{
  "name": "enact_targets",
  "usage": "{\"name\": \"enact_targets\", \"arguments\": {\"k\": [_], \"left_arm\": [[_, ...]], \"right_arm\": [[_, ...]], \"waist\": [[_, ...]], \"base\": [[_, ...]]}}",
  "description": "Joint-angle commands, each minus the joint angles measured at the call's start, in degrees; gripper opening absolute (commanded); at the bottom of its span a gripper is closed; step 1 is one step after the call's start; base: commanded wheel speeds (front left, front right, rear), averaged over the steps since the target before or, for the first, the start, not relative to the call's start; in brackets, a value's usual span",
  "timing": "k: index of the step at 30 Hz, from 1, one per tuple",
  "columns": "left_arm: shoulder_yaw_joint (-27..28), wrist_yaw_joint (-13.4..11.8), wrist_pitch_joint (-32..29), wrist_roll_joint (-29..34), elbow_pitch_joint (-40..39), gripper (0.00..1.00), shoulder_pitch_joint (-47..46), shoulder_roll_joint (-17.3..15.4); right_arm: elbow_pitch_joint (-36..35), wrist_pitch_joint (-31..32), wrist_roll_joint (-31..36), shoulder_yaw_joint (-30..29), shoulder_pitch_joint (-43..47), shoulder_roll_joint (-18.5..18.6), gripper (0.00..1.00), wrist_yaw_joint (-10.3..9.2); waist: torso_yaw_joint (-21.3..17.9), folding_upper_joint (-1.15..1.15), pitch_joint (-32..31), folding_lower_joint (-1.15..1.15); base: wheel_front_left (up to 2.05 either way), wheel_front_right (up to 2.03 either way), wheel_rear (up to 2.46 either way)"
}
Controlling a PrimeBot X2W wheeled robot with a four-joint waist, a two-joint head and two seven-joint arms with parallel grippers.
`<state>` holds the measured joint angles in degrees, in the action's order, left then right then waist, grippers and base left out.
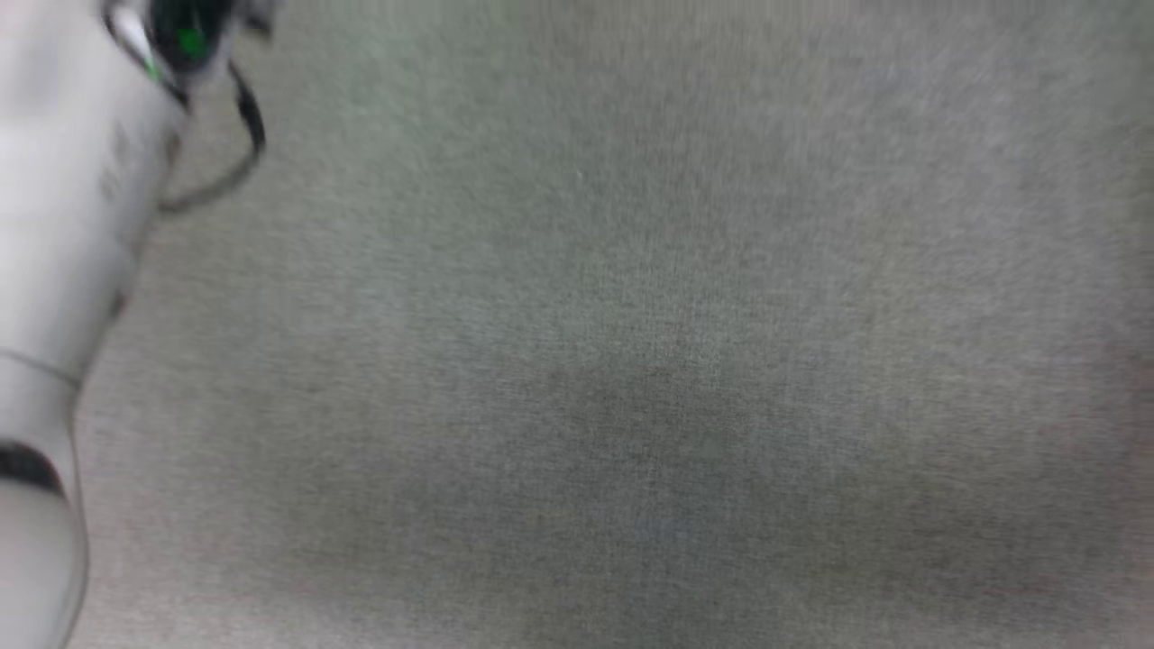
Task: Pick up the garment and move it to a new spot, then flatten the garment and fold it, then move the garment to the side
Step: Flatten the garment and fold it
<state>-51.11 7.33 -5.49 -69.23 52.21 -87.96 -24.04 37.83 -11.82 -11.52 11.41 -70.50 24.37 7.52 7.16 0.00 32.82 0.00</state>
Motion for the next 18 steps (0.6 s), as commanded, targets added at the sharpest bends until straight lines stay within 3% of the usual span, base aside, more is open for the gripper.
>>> {"name": "enact_targets", "arguments": {"k": [1, 11, 18], "left_arm": [[-0.88, 0.18, -1.0, -0.24, -0.51, 0.0, 2.99, -0.74], [-6.66, 0.06, -3.29, 0.42, -5.91, 0.0, 18.58, -5.95], [-8.93, -4.74, -5.48, -1.75, -18.35, 0.0, 32.65, -12.68]], "right_arm": [[-0.09, 1.34, -3.37, 0.64, 3.63, 1.16, 0.0, -0.05], [-7.97, 16.38, -21.41, 8.04, 25.78, 7.91, 0.0, -0.05], [-21.27, 26.24, -32.62, 15.46, 41.7, 15.98, 0.0, -0.05]], "waist": [[-0.09, 0.0, -11.07, 0.0], [-0.53, 0.0, -23.76, 0.0], [-0.71, 0.0, -30.04, 0.0]], "base": [[0.0, 0.0, 0.0], [0.0, 0.0, 0.0], [0.0, 0.0, 0.0]]}}
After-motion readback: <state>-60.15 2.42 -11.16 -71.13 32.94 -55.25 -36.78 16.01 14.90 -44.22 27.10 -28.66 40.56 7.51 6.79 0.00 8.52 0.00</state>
